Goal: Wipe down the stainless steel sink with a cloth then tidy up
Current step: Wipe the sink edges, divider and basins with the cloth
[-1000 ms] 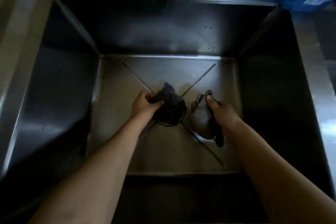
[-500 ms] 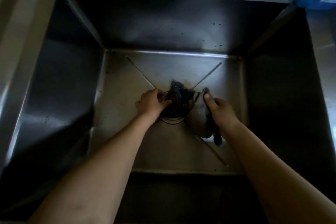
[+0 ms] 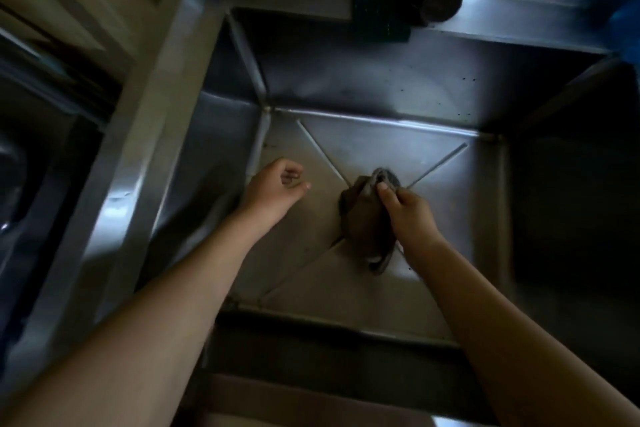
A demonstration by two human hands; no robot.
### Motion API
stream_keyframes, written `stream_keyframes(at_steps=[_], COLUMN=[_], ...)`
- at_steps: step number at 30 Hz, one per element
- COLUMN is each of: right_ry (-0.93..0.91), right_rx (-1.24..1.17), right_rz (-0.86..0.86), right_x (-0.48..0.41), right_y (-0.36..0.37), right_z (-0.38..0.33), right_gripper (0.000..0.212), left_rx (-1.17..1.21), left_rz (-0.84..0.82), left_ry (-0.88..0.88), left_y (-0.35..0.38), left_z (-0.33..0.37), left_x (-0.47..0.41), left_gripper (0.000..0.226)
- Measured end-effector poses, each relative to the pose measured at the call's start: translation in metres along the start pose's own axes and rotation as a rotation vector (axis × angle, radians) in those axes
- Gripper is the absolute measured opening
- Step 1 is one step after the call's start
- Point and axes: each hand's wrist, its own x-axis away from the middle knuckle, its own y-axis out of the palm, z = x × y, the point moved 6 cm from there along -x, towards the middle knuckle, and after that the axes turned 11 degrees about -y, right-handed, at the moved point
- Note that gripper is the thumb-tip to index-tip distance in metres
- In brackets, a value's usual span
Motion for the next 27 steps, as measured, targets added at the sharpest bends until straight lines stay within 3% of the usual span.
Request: stream_keyframes(at_steps=[2, 8, 15, 21, 27], right_ry=[-0.042, -0.133, -0.221, -0.335, -0.296], right_rx=[0.023, -0.011, 0.096, 0.609, 1.030], right_rz=[-0.023, -0.030, 0.057, 0.043, -0.026], right_x=[0.002, 0.007, 0.007, -0.011, -0.041], right_y=[0.016, 0.073, 0.114, 0.147, 0.184], right_z=[-0.010, -0.033, -0.042, -0.044, -0.020], right_gripper=[0.019, 0.022, 0.023, 0.030, 0.040], left_rx=[-0.039, -0.527, -0.602, -0.736, -0.879], left_rz=[0.003, 0.112, 0.236, 0.215, 0.264], left_ry=[0.056, 0.351, 0.655, 0.684, 0.735], left_y=[-0.025, -0.083, -0.128, -0.154, -0.154], left_z=[0.012, 0.052, 0.073, 0.071, 0.058], left_x=[0.007, 0.028, 0.039, 0.007, -0.013], left_gripper=[0.028, 0.033, 0.026, 0.037, 0.046])
